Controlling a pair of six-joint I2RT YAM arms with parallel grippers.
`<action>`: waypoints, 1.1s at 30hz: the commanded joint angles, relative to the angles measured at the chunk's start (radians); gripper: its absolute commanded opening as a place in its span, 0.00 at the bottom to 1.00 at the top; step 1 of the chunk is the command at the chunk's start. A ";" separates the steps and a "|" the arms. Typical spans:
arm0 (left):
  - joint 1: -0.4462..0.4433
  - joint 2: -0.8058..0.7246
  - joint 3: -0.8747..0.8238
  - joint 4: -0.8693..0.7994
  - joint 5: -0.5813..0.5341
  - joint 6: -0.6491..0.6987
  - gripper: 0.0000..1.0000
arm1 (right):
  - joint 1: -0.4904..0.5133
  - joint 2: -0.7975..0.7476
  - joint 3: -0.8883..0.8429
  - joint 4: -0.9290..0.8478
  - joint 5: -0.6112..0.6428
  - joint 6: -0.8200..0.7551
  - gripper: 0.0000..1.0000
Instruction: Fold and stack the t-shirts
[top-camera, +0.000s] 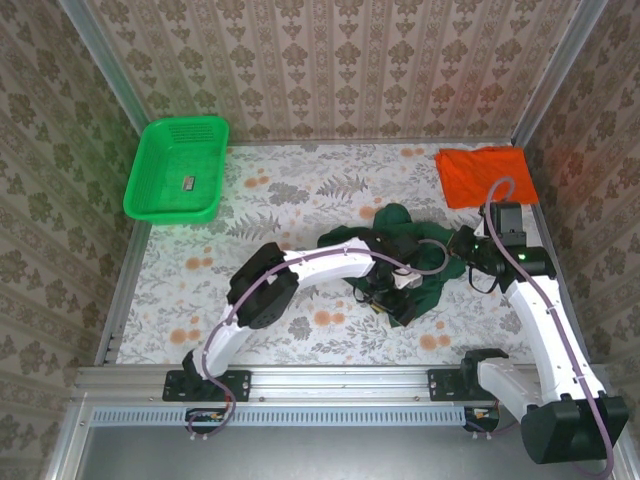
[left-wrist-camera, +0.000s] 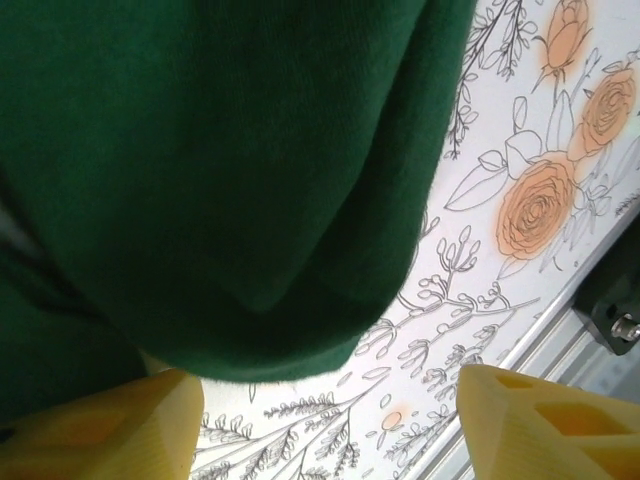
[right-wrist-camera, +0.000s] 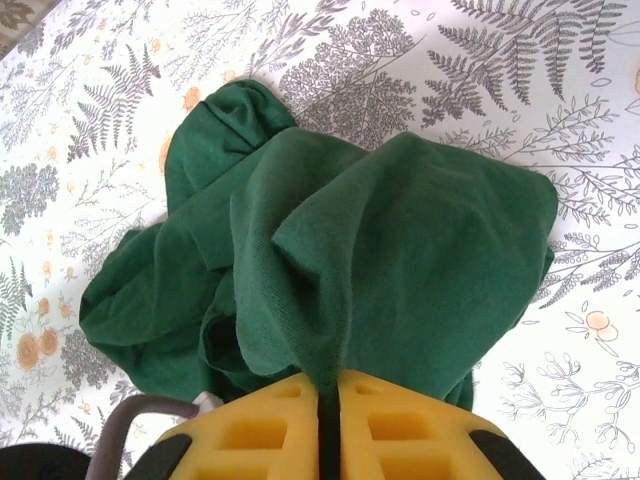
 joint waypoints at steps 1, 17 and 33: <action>-0.016 0.051 0.055 -0.063 -0.032 0.022 0.61 | -0.009 -0.017 -0.021 0.017 -0.026 0.014 0.14; 0.141 -0.269 -0.039 0.042 -0.235 -0.039 0.00 | -0.030 -0.020 0.124 -0.020 -0.011 -0.039 0.13; 0.590 -0.846 0.243 0.202 -0.280 -0.024 0.00 | -0.029 0.062 0.710 -0.015 -0.065 -0.087 0.00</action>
